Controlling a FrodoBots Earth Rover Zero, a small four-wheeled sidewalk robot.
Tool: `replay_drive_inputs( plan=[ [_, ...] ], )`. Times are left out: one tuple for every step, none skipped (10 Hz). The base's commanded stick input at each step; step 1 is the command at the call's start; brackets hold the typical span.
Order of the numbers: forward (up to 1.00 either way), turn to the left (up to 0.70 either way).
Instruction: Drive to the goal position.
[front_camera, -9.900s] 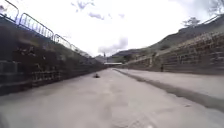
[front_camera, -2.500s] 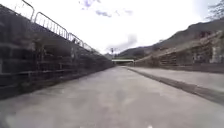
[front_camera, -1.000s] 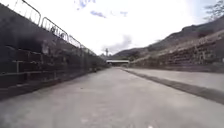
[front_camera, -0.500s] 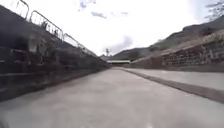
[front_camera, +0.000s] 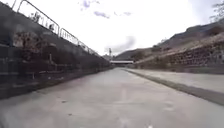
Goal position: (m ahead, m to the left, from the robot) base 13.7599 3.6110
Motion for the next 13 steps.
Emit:
replay_drive_inputs(
  plan=[
    [1.00, -0.40],
    [1.00, -0.40],
    [1.00, -0.36],
    [1.00, -0.21],
    [1.00, -0.05],
    [1.00, 0.00],
    [1.00, 0.00],
    [1.00, 0.00],
    [1.00, 0.00],
    [1.00, 0.00],
    [1.00, 0.00],
    [1.00, 0.00],
    [1.00, 0.00]
  ],
)
